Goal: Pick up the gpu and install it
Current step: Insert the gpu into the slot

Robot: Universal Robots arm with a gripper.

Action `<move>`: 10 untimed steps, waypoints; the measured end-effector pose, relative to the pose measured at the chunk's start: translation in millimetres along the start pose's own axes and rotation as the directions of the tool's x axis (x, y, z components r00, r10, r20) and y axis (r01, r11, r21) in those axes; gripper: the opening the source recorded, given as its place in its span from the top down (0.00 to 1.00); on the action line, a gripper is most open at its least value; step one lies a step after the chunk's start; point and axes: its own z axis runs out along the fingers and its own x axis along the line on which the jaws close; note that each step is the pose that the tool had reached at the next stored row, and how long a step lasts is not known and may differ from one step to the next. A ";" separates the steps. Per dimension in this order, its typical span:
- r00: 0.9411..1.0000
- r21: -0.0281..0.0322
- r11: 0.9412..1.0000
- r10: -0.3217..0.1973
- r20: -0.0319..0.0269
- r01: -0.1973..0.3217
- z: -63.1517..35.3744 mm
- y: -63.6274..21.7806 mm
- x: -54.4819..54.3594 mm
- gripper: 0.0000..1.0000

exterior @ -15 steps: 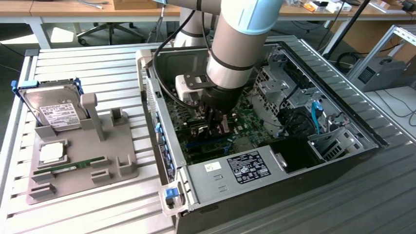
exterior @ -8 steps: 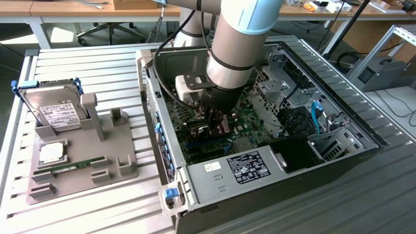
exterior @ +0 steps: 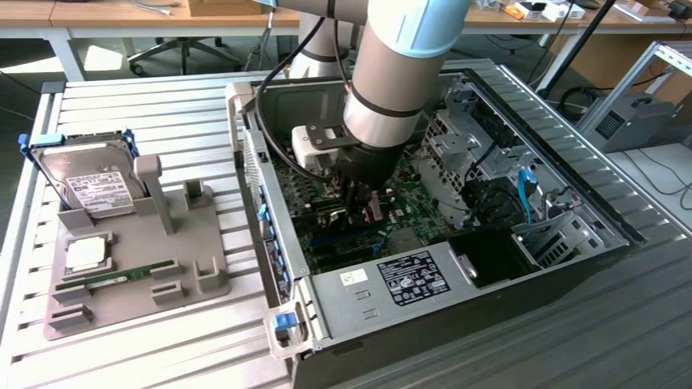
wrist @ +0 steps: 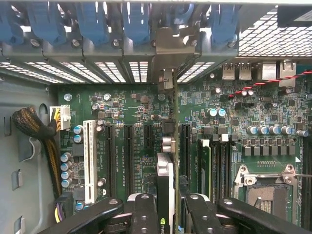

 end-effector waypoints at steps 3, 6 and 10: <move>1.000 0.000 1.000 0.000 0.000 0.000 0.0 0.0 0.0 0.73; 1.000 0.000 1.000 -0.001 0.000 0.001 0.1 0.0 0.0 0.73; 1.000 0.000 1.000 -0.002 0.003 0.002 0.5 -0.1 0.0 0.73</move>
